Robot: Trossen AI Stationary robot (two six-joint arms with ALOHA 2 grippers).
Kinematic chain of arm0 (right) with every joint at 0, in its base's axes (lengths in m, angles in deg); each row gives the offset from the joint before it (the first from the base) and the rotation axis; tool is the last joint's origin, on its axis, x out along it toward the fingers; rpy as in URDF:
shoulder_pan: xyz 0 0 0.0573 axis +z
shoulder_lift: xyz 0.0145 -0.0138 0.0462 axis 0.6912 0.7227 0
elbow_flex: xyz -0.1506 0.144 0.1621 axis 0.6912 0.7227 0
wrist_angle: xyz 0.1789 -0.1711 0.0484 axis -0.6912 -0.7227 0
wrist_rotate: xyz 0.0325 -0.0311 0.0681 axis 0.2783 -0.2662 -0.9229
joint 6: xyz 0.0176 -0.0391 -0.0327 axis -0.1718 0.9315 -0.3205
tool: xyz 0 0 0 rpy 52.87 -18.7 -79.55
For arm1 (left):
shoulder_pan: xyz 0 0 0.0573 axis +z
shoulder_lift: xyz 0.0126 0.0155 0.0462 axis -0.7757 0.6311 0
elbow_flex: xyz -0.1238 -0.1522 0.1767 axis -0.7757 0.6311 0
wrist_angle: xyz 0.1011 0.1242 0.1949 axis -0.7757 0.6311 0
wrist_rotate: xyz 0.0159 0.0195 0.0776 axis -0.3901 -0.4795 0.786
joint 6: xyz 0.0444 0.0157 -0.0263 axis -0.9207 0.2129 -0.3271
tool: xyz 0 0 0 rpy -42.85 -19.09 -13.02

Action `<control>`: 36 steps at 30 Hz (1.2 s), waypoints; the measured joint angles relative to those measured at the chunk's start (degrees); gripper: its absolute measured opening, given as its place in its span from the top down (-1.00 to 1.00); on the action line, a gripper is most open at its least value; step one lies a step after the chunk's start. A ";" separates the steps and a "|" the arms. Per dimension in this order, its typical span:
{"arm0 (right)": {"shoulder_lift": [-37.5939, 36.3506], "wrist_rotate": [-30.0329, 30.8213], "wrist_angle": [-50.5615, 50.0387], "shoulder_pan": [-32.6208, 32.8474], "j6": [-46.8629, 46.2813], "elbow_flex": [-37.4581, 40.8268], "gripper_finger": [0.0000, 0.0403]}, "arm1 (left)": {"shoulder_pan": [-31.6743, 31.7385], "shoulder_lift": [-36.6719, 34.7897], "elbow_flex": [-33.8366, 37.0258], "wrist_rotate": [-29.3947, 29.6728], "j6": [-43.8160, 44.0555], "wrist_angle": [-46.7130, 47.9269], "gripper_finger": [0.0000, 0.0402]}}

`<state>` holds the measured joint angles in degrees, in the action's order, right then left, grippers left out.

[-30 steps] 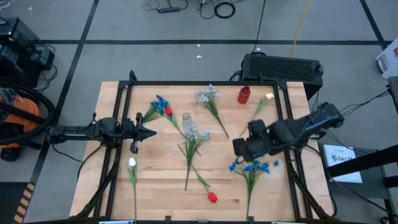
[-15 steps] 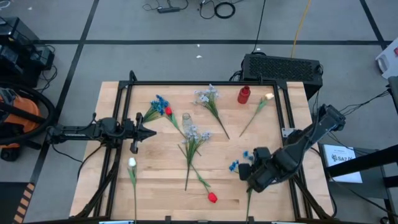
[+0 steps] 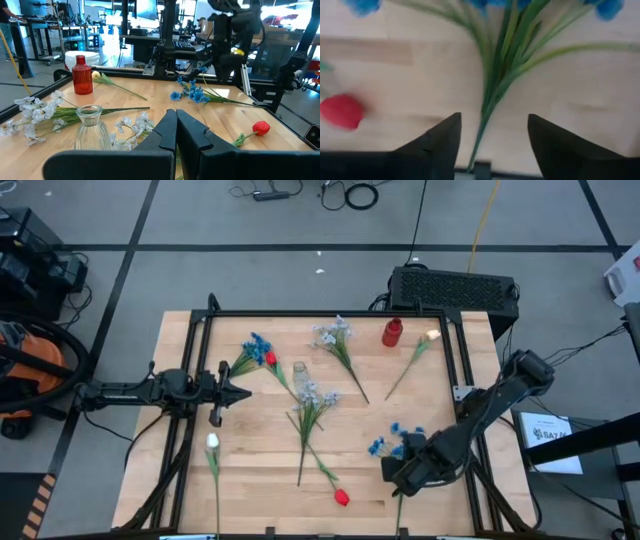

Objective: Sort flowers into vase by color
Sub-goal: Put the bottom blue flowers into the transparent vase

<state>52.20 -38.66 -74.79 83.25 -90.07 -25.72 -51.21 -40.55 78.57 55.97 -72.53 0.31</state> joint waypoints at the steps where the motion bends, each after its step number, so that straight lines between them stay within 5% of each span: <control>1: 0.66 0.01 0.24 -0.41 0.00 0.42 -0.19 | 0.00 0.00 0.02 -0.01 -0.01 0.00 0.96; 8: 6.75 0.38 0.50 -2.92 1.52 2.26 -0.37 | 0.00 0.00 0.01 0.00 -0.01 0.02 0.96; 15: 14.10 0.15 6.20 -5.04 4.92 1.93 -0.31 | 0.00 0.00 0.02 -0.02 -0.01 0.02 0.96; 21: 15.65 0.31 6.86 -5.81 4.79 1.80 0.03 | 0.00 0.02 0.00 0.00 0.00 0.02 0.96; 29: 16.00 1.31 7.97 -5.88 17.69 1.02 0.88 | 0.00 0.01 0.01 0.00 0.00 0.02 0.96; 36: 16.41 1.09 4.22 -5.89 30.42 -2.08 0.86 | 0.00 0.01 0.01 0.00 -0.01 0.02 0.96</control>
<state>68.62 -37.58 -70.56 77.36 -59.64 -27.80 -51.21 -40.54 78.58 55.97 -72.53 0.33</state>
